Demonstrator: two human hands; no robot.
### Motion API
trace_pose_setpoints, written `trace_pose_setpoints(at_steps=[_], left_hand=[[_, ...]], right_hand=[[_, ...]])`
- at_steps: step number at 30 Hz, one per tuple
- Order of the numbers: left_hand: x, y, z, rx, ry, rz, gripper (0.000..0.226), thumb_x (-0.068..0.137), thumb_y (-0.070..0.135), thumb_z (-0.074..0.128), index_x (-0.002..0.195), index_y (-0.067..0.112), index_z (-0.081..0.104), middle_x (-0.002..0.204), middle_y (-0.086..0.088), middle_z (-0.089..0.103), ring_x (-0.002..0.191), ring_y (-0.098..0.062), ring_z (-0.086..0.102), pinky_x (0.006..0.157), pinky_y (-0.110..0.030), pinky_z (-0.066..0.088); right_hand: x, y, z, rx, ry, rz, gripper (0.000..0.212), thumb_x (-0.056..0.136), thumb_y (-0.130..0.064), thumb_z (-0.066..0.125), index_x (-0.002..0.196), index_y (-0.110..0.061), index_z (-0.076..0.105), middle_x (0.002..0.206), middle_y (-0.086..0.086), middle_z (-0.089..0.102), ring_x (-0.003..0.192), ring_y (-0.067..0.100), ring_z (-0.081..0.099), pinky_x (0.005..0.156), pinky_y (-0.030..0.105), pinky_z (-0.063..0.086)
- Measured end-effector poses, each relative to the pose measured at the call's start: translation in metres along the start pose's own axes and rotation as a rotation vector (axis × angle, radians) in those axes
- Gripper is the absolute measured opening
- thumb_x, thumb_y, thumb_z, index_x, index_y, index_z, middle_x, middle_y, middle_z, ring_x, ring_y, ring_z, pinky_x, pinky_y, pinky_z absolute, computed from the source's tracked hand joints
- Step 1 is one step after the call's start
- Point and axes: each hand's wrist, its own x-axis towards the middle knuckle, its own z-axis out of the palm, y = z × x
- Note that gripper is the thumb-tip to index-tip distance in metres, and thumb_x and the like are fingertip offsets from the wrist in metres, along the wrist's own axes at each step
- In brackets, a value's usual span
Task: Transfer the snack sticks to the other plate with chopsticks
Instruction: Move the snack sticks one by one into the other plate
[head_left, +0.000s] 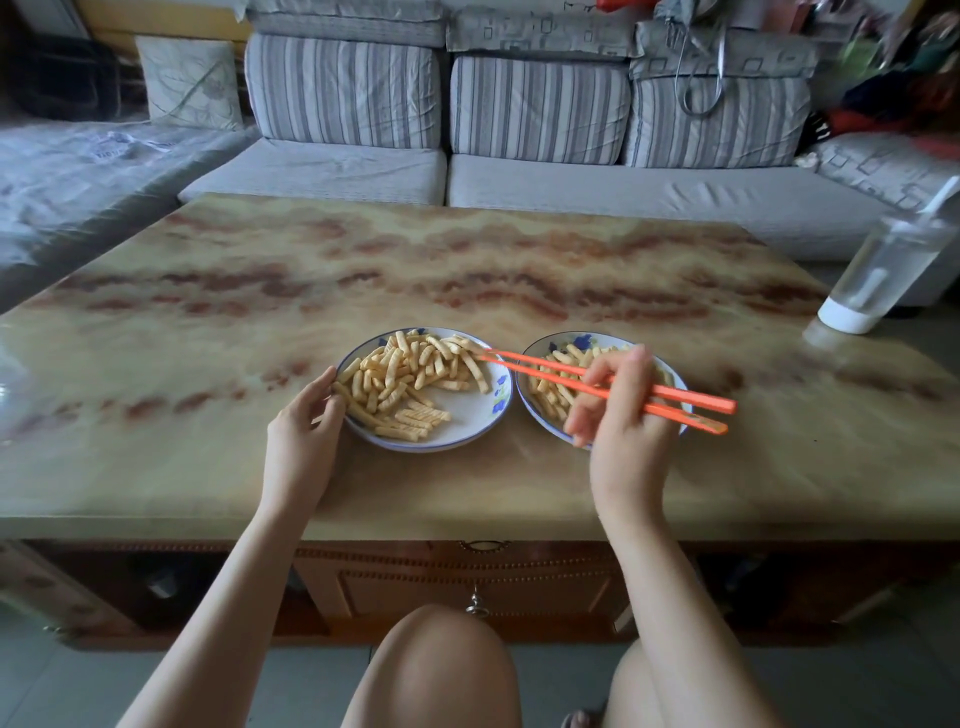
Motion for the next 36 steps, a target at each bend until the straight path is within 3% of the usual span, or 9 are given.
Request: trace_pose_setpoints(at_steps=[7,20,22,26,30,36], left_hand=[[0.000,0.000,0.000,0.012,-0.003,0.008,0.038,0.094,0.015,0.052,0.132,0.016,0.057,0.107,0.009,0.059,0.099,0.001,0.050,0.067,0.008,0.030],[0.000,-0.002,0.000,0.020,-0.003,0.004,0.038,0.094,0.016,0.051,0.132,0.017,0.056,0.115,0.001,0.063,0.098,-0.001,0.051,0.065,0.008,0.031],[0.000,-0.002,0.000,0.021,-0.003,0.005,0.038,0.094,0.015,0.051,0.132,0.017,0.057,0.117,-0.001,0.064,0.099,0.000,0.050,0.066,0.007,0.031],[0.000,-0.002,0.000,0.025,-0.002,0.005,0.038,0.094,0.015,0.051,0.132,0.017,0.056,0.121,-0.002,0.063,0.102,0.000,0.049,0.067,0.008,0.030],[0.001,-0.002,0.000,0.027,0.002,0.004,0.038,0.094,0.015,0.052,0.132,0.017,0.057,0.123,-0.002,0.062,0.103,0.001,0.049,0.068,0.009,0.029],[0.000,0.000,0.000,0.013,0.006,0.001,0.038,0.094,0.014,0.052,0.132,0.017,0.057,0.108,0.010,0.058,0.101,0.001,0.049,0.067,0.009,0.029]], right_hand=[[0.020,-0.004,-0.027,0.010,0.319,0.036,0.041,0.105,-0.024,0.030,0.067,-0.014,0.043,0.038,-0.001,0.043,0.034,0.015,0.042,0.037,0.021,0.031],[0.020,0.001,-0.033,-0.063,0.270,0.024,0.039,0.104,-0.025,0.033,0.070,-0.011,0.047,0.049,0.018,0.048,0.037,0.020,0.047,0.037,0.023,0.036],[0.017,-0.002,-0.031,-0.023,0.221,0.029,0.039,0.105,-0.024,0.032,0.073,-0.009,0.048,0.050,0.022,0.047,0.037,0.020,0.045,0.038,0.022,0.036],[0.006,-0.002,-0.018,0.028,-0.041,0.099,0.043,0.102,-0.033,0.031,0.071,-0.011,0.051,0.042,0.012,0.049,0.033,0.016,0.045,0.037,0.019,0.034],[-0.006,-0.001,-0.001,0.004,-0.286,0.138,0.044,0.101,-0.035,0.033,0.071,-0.010,0.052,0.043,0.020,0.048,0.033,0.022,0.043,0.035,0.021,0.032],[-0.009,0.000,0.006,-0.019,-0.350,0.179,0.043,0.104,-0.025,0.031,0.072,-0.007,0.053,0.043,0.017,0.050,0.032,0.021,0.043,0.036,0.020,0.033]])
